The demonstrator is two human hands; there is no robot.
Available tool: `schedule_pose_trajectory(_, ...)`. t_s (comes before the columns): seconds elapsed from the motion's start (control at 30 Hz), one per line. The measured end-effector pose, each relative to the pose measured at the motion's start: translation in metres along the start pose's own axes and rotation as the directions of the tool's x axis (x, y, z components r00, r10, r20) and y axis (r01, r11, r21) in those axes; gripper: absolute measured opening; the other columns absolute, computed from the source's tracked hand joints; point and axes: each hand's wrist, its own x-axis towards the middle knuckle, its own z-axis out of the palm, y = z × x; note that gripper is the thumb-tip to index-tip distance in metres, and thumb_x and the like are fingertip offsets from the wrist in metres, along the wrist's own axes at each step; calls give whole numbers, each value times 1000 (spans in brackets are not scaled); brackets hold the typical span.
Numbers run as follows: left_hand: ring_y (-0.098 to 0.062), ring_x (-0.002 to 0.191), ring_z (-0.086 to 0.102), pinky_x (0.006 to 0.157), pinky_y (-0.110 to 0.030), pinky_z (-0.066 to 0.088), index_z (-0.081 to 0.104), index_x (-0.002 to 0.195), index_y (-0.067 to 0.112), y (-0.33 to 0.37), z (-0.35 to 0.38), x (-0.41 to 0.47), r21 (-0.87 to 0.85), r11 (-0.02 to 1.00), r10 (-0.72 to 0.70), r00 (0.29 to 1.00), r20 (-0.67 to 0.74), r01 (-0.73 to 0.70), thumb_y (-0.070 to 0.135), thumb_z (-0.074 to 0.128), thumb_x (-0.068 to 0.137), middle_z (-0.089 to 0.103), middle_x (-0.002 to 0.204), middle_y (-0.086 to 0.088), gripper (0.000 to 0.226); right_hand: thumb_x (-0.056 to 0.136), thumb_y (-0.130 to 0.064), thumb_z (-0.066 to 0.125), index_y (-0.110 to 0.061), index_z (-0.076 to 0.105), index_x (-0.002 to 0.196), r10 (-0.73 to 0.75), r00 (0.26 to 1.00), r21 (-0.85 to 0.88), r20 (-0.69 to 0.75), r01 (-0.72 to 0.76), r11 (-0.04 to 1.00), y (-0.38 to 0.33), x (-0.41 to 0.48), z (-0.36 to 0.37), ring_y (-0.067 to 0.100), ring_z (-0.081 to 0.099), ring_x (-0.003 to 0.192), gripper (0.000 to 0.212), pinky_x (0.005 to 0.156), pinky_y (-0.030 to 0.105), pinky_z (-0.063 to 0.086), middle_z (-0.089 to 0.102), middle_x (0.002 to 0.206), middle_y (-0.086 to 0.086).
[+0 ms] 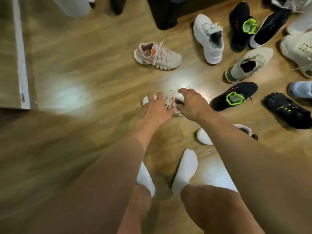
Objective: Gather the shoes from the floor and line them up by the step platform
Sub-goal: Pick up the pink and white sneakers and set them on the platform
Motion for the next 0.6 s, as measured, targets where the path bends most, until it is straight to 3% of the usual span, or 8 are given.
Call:
schedule_pose_trajectory(0.2,-39,130,41,101,-49,39,11,148,24,-42,82,108,187,973,130,991,29,-133,60,46,85,9,156,-16,81,83,-24,62,-16,36,141,-122,986,-223,111,145,964,43,111,70,35,45,123,64,99,45,43,45,136,14)
schedule_pose_trajectory(0.3,-40,127,43,100,-50,41,15,147,20,-51,98,155,306,935,169,984,58,-179,67,44,82,21,152,-21,85,81,-22,67,-17,33,143,-135,974,-264,184,181,947,52,157,92,31,48,122,70,98,35,43,47,137,13)
schedule_pose_trajectory(0.37,-40,122,47,99,-48,42,22,144,16,-52,107,174,350,908,210,974,89,-228,70,45,79,34,144,-20,87,80,-24,68,-21,42,136,-146,952,-323,268,232,918,51,177,101,27,54,109,62,88,29,44,55,129,9)
schedule_pose_trajectory(0.47,-35,124,44,97,-43,38,21,146,12,-49,128,183,356,908,179,972,153,-223,85,36,71,33,141,-17,106,73,-22,72,-26,48,127,-104,917,-428,386,277,860,53,194,107,23,52,91,59,82,32,47,60,113,1)
schedule_pose_trajectory(0.6,-33,127,41,95,-43,38,21,145,10,-43,145,187,350,927,128,991,47,-136,88,40,67,30,142,-17,111,69,-11,69,-28,48,126,-21,904,-429,428,224,875,58,206,100,18,58,78,63,67,34,56,55,94,-5)
